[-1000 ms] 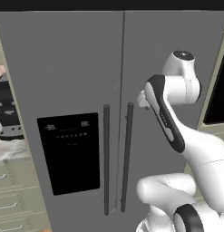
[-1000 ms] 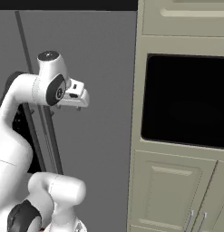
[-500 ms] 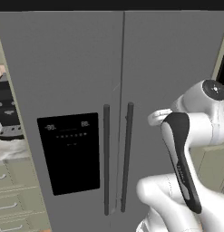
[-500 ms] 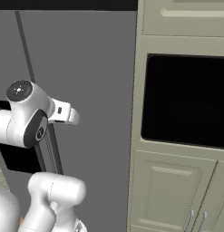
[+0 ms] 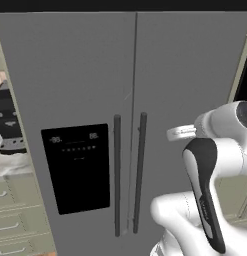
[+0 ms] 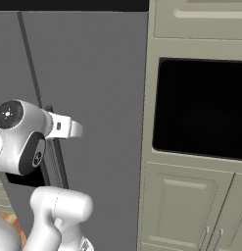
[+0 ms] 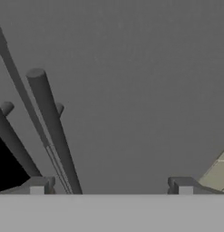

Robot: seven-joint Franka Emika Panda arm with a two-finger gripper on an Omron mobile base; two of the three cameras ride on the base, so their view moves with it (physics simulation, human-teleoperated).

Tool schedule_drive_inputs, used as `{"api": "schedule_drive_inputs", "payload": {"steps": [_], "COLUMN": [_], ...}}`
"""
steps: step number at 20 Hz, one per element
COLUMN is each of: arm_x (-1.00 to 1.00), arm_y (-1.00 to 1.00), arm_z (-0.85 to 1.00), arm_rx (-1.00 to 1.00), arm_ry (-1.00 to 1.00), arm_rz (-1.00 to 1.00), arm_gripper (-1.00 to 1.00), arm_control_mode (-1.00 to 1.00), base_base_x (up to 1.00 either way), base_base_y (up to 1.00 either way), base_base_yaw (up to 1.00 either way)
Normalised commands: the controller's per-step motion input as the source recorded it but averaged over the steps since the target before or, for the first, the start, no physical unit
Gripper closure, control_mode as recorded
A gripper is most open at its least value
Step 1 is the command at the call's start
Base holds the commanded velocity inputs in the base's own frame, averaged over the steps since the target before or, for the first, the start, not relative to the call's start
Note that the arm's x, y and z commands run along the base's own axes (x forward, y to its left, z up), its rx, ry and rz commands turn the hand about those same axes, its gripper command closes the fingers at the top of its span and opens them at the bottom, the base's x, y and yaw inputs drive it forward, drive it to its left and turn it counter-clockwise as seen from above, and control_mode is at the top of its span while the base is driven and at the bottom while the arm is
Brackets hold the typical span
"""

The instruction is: Gather the bell pepper and squash from the fridge and place them on a tray on the dining counter. Then gather the fishs from the fridge and place them on the other tray.

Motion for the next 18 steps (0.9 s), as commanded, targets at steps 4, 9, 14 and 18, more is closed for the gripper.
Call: {"api": "schedule_drive_inputs", "payload": {"steps": [4,9,14,18], "arm_x": [0.0,0.0,0.0,0.0], "arm_y": [0.0,0.0,0.0,0.0], "arm_z": [0.0,0.0,0.0,0.0], "arm_rx": [0.0,0.0,0.0,0.0], "arm_ry": [0.0,0.0,0.0,0.0], "arm_rz": [0.0,0.0,0.0,0.0], "arm_gripper": [-1.0,-1.0,-1.0,-1.0], "arm_control_mode": [1.0,1.0,1.0,1.0], "base_base_x": [-0.71,-0.5,-0.16,-0.29], "base_base_y": [0.11,0.48,0.56,0.13], "base_base_yaw": [0.0,0.0,0.06,0.02]}}
